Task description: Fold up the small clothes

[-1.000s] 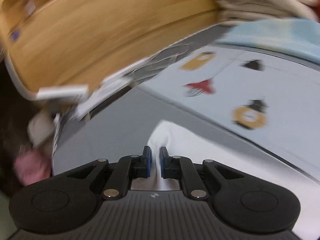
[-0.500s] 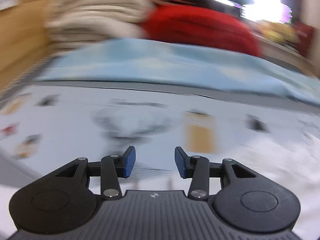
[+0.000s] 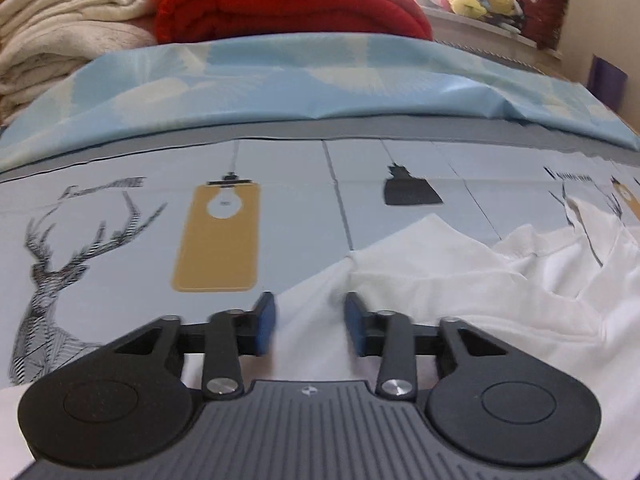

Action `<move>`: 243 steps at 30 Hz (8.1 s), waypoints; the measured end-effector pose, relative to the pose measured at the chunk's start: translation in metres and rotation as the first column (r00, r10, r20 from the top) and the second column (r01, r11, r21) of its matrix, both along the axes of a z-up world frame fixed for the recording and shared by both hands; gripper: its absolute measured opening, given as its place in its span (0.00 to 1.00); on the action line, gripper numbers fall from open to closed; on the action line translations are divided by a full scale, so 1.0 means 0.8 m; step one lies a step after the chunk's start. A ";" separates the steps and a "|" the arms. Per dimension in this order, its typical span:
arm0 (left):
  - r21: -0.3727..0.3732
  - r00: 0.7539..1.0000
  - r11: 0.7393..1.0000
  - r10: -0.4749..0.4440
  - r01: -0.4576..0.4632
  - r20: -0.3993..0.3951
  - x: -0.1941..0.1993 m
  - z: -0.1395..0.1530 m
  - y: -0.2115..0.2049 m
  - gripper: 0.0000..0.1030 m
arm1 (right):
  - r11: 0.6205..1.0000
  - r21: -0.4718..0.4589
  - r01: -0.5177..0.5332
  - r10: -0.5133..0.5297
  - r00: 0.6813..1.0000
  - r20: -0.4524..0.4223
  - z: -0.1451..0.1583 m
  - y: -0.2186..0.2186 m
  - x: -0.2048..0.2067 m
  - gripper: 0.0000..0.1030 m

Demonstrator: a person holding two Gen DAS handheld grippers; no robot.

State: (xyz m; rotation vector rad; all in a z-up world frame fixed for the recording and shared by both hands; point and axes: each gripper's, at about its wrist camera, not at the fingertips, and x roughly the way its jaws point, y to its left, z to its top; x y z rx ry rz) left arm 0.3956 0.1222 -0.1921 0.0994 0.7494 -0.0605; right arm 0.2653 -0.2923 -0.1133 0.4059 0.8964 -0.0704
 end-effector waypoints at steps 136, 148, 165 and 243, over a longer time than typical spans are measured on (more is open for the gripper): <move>-0.302 0.845 0.801 0.421 -0.517 -0.329 -0.101 0.059 0.045 0.07 | 0.762 0.432 0.483 -0.430 0.876 -0.221 -0.092 -0.113 0.018 0.33; -0.391 0.895 0.809 0.353 -0.439 -0.273 -0.101 0.091 0.047 0.07 | 0.799 0.298 0.523 -0.485 0.852 -0.194 -0.084 -0.111 0.011 0.00; -0.437 0.855 0.743 0.368 -0.507 -0.365 -0.079 0.057 0.079 0.41 | 0.721 0.416 0.554 -0.462 0.832 -0.307 -0.108 -0.075 0.010 0.34; -0.199 0.382 0.336 0.879 -0.921 -0.284 -0.251 0.065 0.499 0.00 | 0.957 0.150 0.248 -0.238 0.968 -0.082 -0.019 0.079 0.033 0.24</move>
